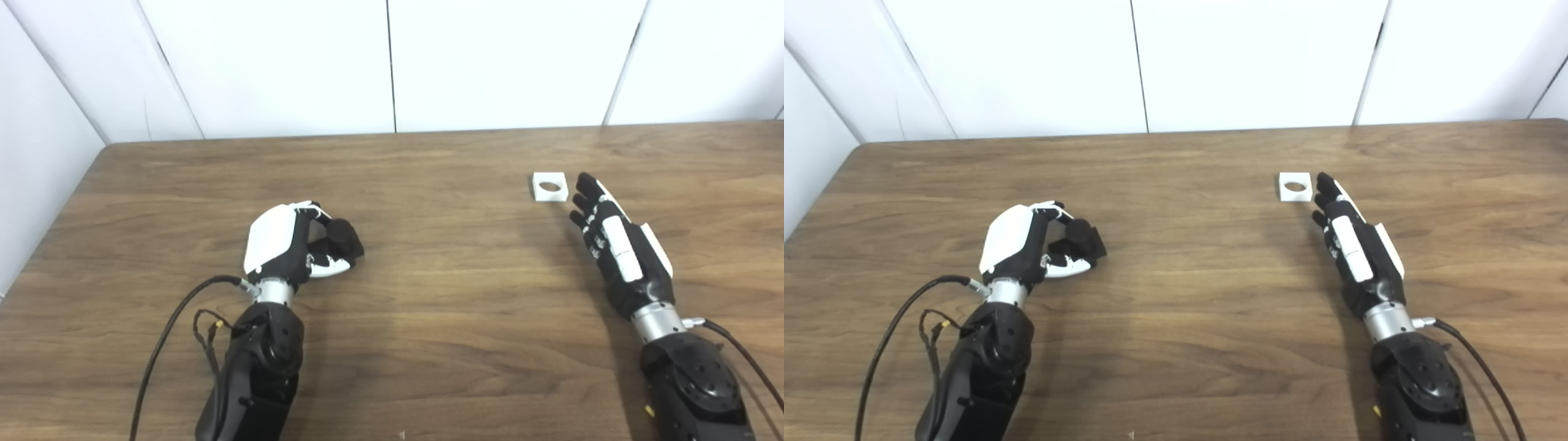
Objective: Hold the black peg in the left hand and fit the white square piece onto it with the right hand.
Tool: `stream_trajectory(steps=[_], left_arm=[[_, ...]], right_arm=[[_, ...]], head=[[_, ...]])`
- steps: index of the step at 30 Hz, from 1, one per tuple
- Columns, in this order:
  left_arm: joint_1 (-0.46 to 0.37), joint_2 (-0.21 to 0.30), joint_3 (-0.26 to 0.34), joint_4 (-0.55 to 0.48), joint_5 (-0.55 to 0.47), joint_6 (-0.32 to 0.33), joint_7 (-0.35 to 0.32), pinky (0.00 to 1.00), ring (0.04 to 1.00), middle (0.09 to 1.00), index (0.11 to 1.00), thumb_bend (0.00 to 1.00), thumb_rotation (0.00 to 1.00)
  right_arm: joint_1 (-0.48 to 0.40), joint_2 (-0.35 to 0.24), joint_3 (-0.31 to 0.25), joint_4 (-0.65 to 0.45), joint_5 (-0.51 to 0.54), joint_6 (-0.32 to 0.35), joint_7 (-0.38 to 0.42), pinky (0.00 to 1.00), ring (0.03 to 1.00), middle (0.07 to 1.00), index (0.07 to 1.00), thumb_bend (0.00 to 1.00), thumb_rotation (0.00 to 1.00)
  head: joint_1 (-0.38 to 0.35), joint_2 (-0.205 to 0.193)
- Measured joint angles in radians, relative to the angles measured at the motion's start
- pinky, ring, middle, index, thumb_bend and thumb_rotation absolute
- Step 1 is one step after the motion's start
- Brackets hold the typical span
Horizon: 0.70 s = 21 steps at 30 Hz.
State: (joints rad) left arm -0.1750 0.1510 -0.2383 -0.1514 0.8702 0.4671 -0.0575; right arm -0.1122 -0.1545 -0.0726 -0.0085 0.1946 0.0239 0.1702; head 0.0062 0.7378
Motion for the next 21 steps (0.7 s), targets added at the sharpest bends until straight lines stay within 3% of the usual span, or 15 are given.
stream_trajectory(steps=[12,15,21], left_arm=[[0.101,-0.016,-0.084,-0.143,0.039,-0.001,-0.069,0.75,0.903,0.846,0.489,0.52,0.07],[0.129,-0.043,-0.096,-0.165,0.050,-0.003,-0.071,0.73,0.890,0.839,0.489,0.52,0.07],[0.149,-0.045,-0.125,-0.179,0.090,-0.017,-0.069,0.74,0.886,0.836,0.490,0.52,0.08]], right_arm=[[0.011,0.031,0.013,-0.021,-0.032,0.015,-0.029,1.00,0.983,0.967,0.932,0.64,0.82],[0.011,0.033,0.013,-0.022,-0.042,0.019,-0.033,1.00,0.996,0.974,0.938,0.63,0.81],[0.013,0.037,0.013,-0.025,-0.042,0.023,-0.033,1.00,0.996,0.971,0.935,0.66,0.80]], head=[[-0.015,0.015],[-0.017,0.017],[-0.018,0.025]])
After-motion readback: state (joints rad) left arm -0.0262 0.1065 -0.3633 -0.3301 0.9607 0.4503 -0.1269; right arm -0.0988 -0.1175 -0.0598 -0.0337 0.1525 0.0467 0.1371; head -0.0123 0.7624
